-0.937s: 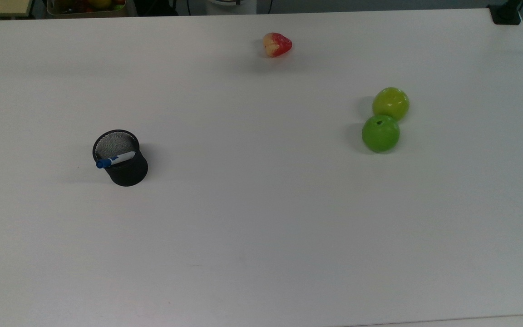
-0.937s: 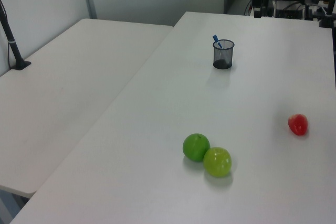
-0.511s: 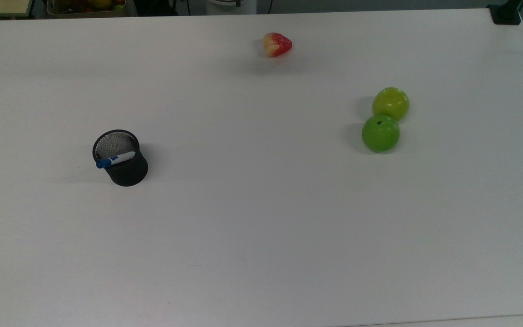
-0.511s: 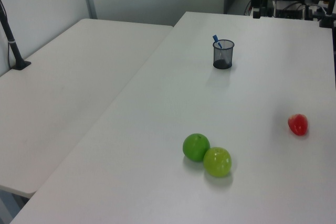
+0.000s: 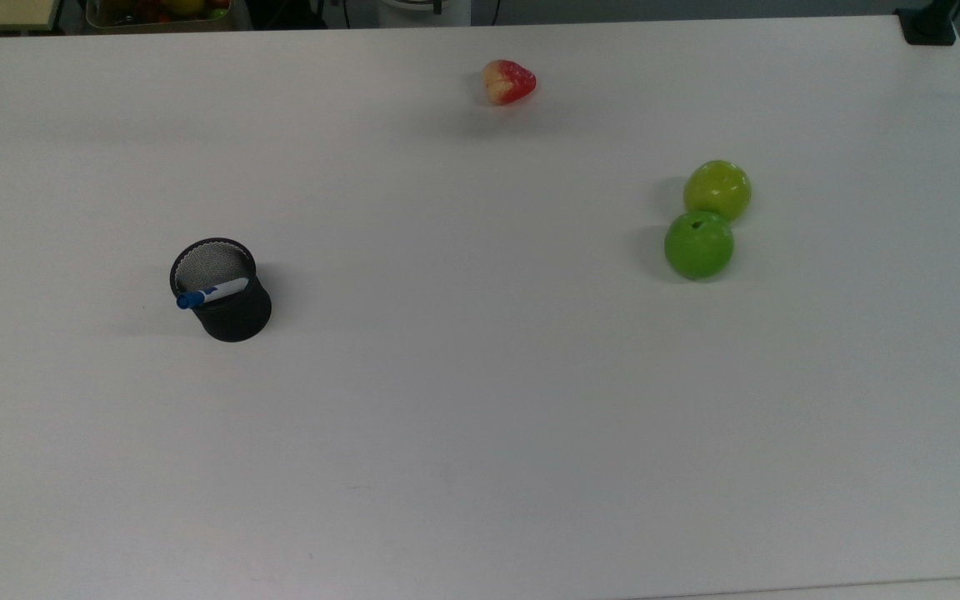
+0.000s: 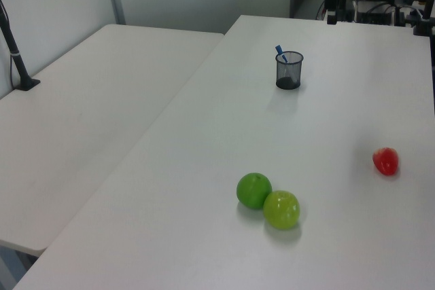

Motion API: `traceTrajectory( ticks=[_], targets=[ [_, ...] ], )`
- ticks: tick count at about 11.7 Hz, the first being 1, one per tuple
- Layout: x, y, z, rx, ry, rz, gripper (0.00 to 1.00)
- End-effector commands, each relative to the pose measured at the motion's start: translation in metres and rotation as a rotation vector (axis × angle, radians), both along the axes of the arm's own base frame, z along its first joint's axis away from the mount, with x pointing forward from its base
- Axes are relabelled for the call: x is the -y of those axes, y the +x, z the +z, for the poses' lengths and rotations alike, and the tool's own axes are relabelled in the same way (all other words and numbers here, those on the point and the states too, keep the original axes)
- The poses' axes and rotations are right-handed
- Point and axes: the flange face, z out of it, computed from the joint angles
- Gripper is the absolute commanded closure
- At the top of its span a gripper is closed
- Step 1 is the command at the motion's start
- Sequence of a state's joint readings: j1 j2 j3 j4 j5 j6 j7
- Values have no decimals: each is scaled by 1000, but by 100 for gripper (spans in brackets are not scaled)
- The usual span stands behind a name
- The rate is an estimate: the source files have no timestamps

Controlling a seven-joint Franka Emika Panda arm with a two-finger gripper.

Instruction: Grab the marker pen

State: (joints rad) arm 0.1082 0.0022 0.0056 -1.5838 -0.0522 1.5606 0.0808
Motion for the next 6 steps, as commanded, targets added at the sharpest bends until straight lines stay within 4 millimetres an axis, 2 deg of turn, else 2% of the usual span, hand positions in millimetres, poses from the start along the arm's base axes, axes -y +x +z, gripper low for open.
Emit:
traceTrajectory(
  ticks=[1,4,6],
  targets=[
    [2,0,-1,19,22,60,0],
    [17,4,-3,13,25,87,0],
    [41,8,-2,16,28,95,0]
  ],
)
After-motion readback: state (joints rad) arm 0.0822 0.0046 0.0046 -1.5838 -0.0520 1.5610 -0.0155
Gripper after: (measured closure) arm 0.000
